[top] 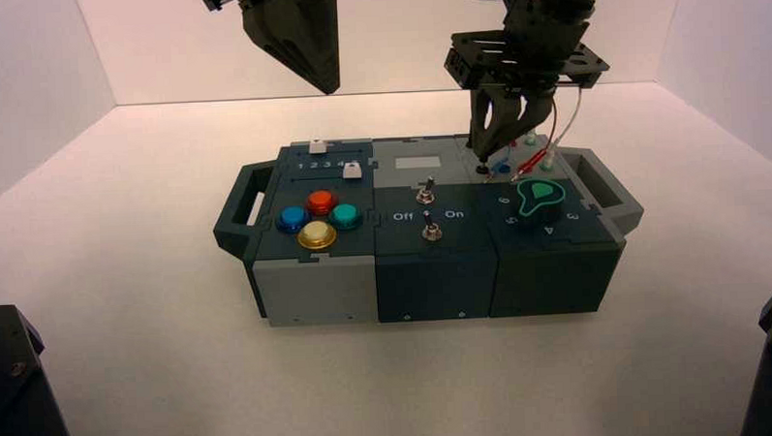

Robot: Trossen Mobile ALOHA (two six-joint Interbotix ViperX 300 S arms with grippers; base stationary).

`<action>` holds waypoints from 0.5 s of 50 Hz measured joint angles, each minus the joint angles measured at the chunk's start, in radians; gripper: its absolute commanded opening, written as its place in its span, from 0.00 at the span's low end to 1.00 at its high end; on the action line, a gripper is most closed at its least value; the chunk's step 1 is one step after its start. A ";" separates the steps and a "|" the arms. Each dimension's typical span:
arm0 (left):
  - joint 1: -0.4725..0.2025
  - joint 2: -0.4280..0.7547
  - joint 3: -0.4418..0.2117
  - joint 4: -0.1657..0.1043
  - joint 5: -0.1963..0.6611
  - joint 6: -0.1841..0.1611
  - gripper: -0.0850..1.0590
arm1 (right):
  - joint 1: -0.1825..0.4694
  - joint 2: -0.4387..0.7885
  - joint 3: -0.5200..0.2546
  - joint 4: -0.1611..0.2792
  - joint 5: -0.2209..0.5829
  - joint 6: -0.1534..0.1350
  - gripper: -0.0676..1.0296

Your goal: Insert the black wire.

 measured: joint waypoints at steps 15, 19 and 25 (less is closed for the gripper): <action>0.002 -0.011 0.000 -0.002 0.000 0.000 0.05 | 0.005 0.002 0.002 0.000 0.008 0.003 0.04; 0.000 -0.011 0.000 -0.002 0.000 0.000 0.05 | 0.005 0.002 0.002 0.000 0.011 0.008 0.04; 0.000 -0.011 0.000 -0.002 0.000 0.000 0.05 | 0.005 0.000 0.003 0.000 0.012 0.008 0.04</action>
